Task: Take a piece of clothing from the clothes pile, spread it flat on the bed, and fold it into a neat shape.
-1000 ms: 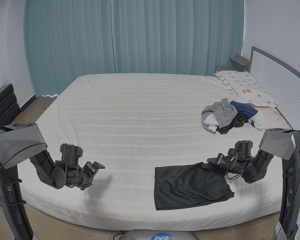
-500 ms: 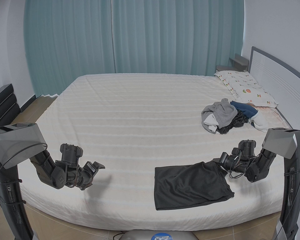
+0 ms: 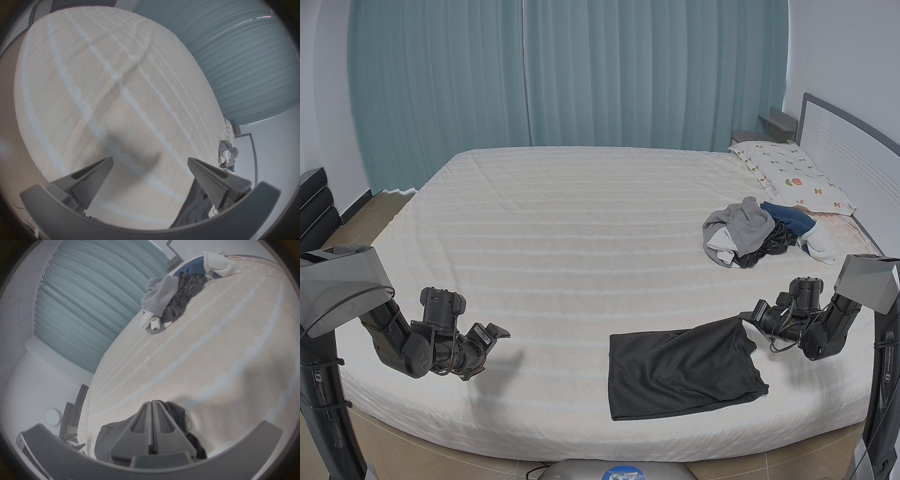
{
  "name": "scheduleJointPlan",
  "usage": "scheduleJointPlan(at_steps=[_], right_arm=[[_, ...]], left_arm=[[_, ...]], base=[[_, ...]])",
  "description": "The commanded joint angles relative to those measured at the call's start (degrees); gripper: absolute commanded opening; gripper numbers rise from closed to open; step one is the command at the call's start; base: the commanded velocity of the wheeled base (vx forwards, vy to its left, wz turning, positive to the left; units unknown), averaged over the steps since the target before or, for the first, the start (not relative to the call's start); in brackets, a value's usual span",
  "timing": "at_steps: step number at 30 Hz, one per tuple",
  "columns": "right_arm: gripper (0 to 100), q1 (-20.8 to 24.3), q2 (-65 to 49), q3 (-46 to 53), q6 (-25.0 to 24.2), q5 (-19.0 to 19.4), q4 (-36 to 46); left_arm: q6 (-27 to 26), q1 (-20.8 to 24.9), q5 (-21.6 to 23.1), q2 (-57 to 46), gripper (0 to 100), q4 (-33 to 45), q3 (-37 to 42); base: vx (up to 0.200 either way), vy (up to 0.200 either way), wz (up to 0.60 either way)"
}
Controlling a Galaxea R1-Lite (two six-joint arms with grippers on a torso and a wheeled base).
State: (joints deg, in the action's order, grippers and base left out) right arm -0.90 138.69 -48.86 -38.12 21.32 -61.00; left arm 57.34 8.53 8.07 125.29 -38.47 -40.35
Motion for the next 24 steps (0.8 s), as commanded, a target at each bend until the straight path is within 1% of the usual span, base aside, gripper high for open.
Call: scheduleJointPlan(at_steps=[1,5,16,17,20,24], right_arm=[[0,-1.5,-0.4,0.3,0.1,0.0,0.1],[0,-2.6,-0.4,0.3,0.1,0.1,0.1],[0,-2.6,0.3,0.4,0.1,0.2,0.3],[100,-2.5,0.3,0.4,0.1,0.2,0.3],[100,-2.5,0.1,0.4,0.0,0.2,0.2],[100,-2.7,-3.6,3.2,-0.2,0.4,-0.6]], left_arm=[[0.0,0.0,0.0,0.0,100,0.0,0.0],[0.0,0.0,0.0,0.0,100,0.0,0.0],[0.0,0.0,0.0,0.0,100,0.1,0.0],[0.0,0.0,0.0,0.0,100,0.0,0.0],[0.0,0.0,0.0,0.0,100,0.0,0.0],[0.0,0.0,0.0,0.0,100,0.0,-0.1]], base=[[0.000,0.000,0.00],[0.000,0.000,0.00],[0.000,0.000,0.00],[0.000,0.000,0.00],[0.000,0.000,0.00],[0.000,0.000,0.00]])
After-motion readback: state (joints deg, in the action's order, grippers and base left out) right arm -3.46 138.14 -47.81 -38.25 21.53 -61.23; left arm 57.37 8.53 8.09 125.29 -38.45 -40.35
